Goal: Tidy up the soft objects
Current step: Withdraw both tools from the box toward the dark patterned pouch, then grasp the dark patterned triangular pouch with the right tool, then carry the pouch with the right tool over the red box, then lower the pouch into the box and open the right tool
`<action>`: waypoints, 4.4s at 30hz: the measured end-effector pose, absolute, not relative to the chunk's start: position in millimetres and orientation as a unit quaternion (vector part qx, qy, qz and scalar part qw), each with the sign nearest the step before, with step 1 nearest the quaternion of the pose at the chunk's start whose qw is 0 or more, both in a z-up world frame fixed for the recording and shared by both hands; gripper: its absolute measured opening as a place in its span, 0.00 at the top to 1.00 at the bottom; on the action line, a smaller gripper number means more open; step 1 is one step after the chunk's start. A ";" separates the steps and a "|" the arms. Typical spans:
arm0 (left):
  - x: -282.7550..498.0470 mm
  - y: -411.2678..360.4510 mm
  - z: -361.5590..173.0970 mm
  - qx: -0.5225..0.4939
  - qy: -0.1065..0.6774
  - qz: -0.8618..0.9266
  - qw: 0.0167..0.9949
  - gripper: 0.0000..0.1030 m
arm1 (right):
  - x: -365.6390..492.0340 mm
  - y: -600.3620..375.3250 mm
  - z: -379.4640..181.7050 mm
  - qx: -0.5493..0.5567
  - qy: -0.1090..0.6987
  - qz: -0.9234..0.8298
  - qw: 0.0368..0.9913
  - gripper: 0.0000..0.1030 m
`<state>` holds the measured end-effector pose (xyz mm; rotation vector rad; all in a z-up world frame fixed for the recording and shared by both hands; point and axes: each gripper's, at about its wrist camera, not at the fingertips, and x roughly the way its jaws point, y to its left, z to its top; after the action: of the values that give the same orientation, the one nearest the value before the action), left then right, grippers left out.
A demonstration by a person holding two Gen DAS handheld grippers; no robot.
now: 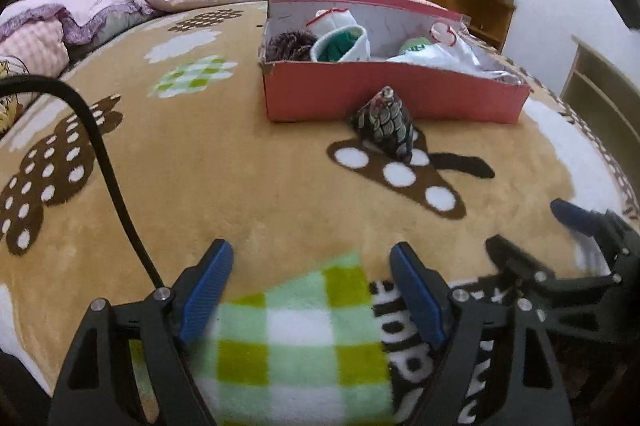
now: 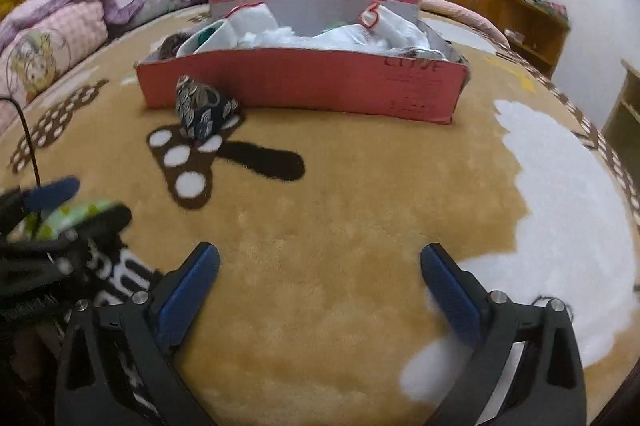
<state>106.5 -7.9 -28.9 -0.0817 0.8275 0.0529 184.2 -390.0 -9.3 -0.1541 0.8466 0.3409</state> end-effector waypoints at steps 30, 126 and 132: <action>158.4 32.5 -20.8 -0.074 0.393 -0.020 0.916 0.36 | 256.1 -326.4 -0.6 0.047 0.421 0.332 0.843 0.74; 220.4 11.4 21.3 -0.070 0.334 -0.105 0.934 0.44 | 341.9 -352.9 34.7 0.028 0.462 0.282 0.840 0.49; 214.3 6.1 28.5 -0.056 0.316 -0.108 0.941 0.37 | 324.6 -372.0 50.0 0.077 0.432 0.298 0.848 0.41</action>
<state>214.3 6.1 28.5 -0.1139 0.6456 -0.2212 324.6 -372.0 50.0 0.1620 0.9113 0.6289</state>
